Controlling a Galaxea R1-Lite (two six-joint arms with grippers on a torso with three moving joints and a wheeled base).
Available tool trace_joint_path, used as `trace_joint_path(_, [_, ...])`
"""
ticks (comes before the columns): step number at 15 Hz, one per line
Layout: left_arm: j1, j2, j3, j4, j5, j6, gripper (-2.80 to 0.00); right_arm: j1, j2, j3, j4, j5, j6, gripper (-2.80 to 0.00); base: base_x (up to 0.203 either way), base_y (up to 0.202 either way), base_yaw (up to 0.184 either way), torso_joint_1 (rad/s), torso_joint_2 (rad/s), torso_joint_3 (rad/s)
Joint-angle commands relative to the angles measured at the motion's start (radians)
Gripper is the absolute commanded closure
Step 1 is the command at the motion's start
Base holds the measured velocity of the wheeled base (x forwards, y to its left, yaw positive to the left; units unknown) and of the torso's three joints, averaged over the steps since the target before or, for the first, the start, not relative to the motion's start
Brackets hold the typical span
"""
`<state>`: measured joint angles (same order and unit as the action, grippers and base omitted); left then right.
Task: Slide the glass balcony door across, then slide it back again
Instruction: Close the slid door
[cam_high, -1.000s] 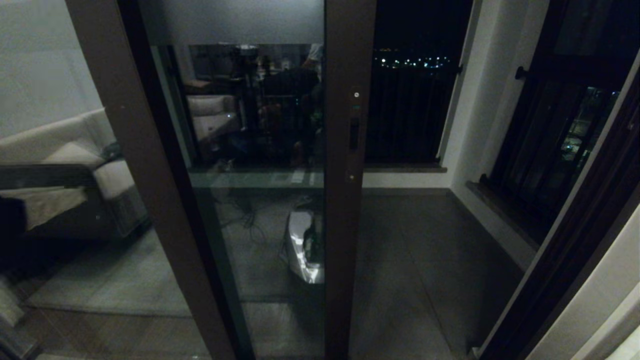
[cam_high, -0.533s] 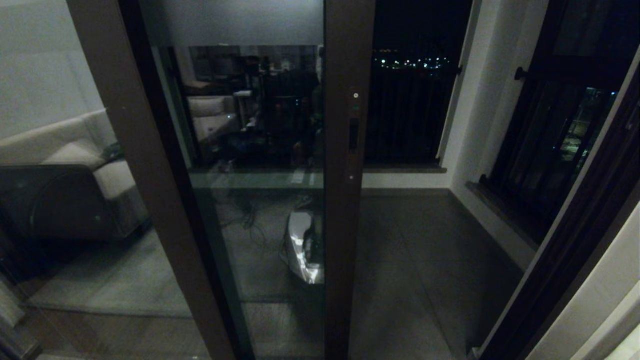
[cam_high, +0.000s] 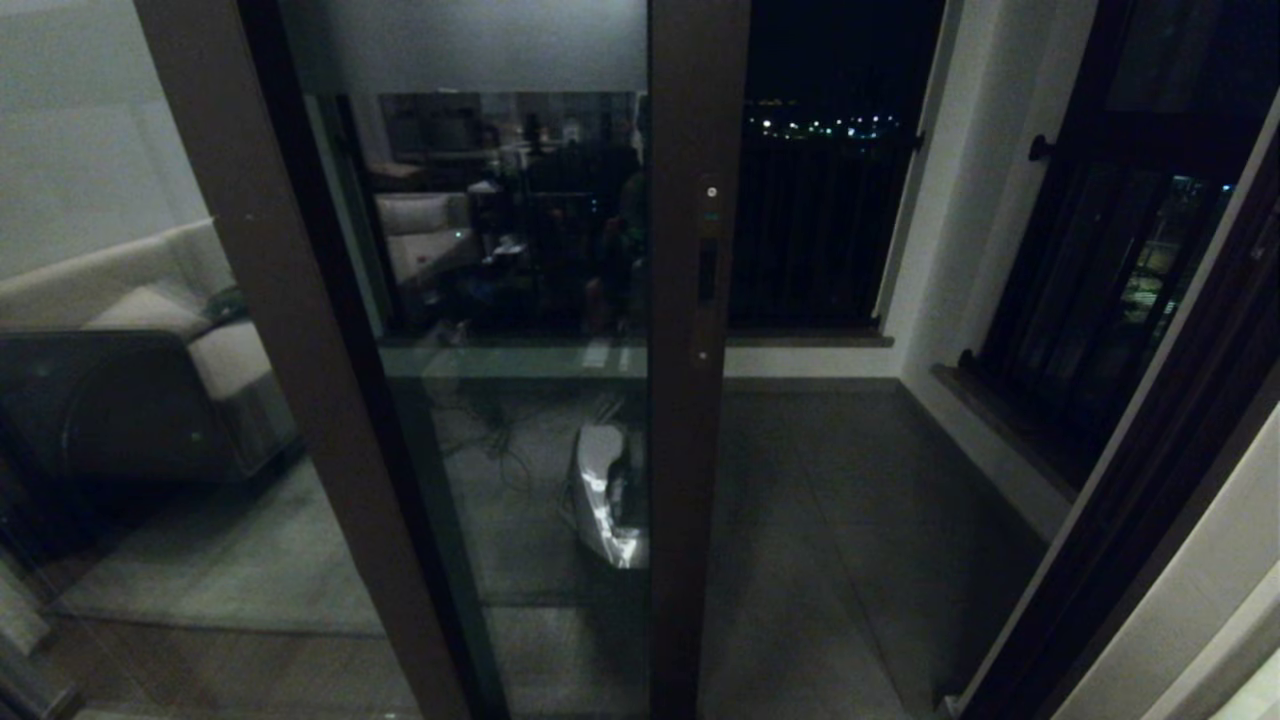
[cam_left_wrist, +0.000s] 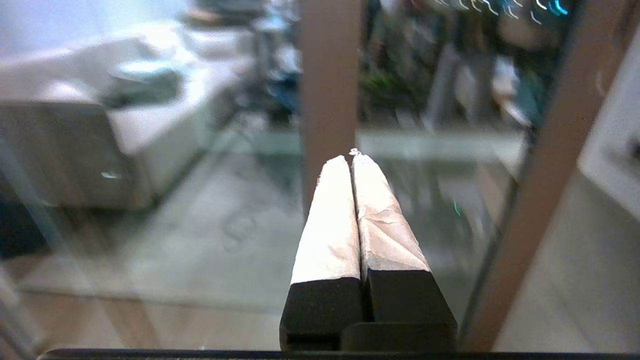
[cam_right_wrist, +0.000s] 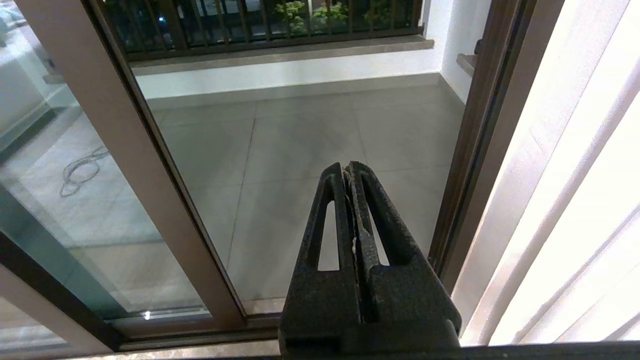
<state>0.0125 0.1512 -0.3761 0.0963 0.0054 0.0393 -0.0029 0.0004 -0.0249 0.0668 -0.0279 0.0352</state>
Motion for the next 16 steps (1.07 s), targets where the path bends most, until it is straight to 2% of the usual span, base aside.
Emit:
trace_joint_path(1, [-0.007,-0.143,0.197,-0.008,-0.02,0.017,0.0,0.0,0.001,-0.001,0.001,0.0,0.0,0.0,0.0,0.0,0.0,0.0,0.0,0.0])
trace_joint_path(3, [-0.009,-0.152,0.35,-0.068,-0.034,0.029,0.0,0.0,0.001,0.0,0.001,0.0,0.001,0.0,0.0,0.0,0.0,0.0,0.0,0.0])
trace_joint_path(4, [-0.01,-0.152,0.383,-0.081,-0.036,0.027,0.0,0.0,0.001,0.0,0.001,-0.001,0.001,0.0,0.0,0.0,0.0,0.0,0.0,0.0])
trace_joint_path(7, [-0.011,-0.151,0.378,-0.087,-0.031,-0.002,0.0,0.0,0.001,0.0,0.001,0.0,0.0,0.0,0.0,0.0,0.0,0.0,0.0,0.0])
trace_joint_path(9, [-0.011,-0.151,0.378,-0.087,-0.034,0.055,0.0,0.0,0.001,0.0,0.001,0.0,0.0,0.0,0.0,0.0,0.0,0.0,0.0,0.0])
trace_joint_path(12, [-0.011,-0.151,0.378,-0.089,-0.027,-0.006,0.0,0.0,0.001,0.0,0.001,0.0,0.0,0.0,0.0,0.0,0.0,0.0,0.0,0.0])
trace_joint_path(16, [-0.011,-0.151,0.378,-0.089,-0.021,-0.012,0.0,0.0,0.001,-0.001,0.001,0.0,0.001,0.0,0.0,0.0,0.0,0.0,0.0,0.0])
